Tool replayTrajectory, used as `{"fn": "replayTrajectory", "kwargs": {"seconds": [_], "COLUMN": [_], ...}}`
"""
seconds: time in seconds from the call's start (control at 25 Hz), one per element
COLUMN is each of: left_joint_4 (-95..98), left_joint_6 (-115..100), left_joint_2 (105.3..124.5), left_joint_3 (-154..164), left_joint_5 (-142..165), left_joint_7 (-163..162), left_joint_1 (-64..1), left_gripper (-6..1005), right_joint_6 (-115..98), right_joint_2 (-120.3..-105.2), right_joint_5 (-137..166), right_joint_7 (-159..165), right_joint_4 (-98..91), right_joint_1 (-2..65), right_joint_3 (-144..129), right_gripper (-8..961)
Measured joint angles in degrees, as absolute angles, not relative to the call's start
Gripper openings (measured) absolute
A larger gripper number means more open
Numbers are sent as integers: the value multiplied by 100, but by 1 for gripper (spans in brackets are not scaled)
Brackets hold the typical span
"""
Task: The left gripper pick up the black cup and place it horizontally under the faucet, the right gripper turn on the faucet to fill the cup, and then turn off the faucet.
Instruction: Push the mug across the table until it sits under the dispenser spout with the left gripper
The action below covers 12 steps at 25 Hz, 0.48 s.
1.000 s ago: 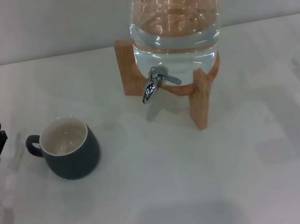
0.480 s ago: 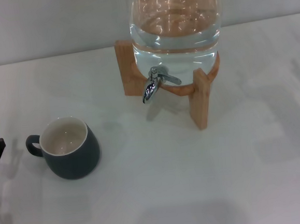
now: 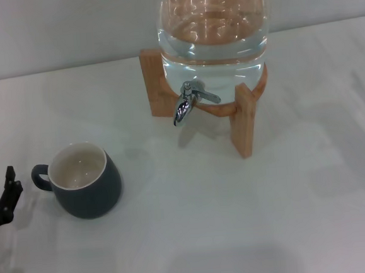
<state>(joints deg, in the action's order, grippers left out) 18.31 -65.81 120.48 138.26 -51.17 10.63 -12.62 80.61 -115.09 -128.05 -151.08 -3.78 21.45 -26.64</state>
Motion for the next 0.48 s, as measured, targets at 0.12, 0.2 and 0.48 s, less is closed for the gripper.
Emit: {"fn": "replayTrajectory", "kwargs": {"seconds": [0.12, 0.2, 0.48], "left_joint_4": [1833, 1851, 2009], "left_joint_6": [-6581, -6581, -6582], "left_joint_2": [12044, 12044, 12044], "left_joint_3": [14029, 14157, 14312], "left_joint_5": [-5212, -5264, -5364], "left_joint_7": [1047, 1059, 1423], "left_joint_1": [-1258, -1256, -1201], "left_gripper": [861, 861, 861], "right_joint_6": [8059, 8059, 8054], "right_joint_2": [-11508, -11507, -11505], "right_joint_5": [-12805, -12805, -12806], "right_joint_7": [-15108, -15108, -15108], "right_joint_4": [-378, -379, -378], "right_joint_1": [2145, 2145, 2130], "right_joint_3": [-2664, -2664, -2663], "right_gripper": [844, 844, 844]}}
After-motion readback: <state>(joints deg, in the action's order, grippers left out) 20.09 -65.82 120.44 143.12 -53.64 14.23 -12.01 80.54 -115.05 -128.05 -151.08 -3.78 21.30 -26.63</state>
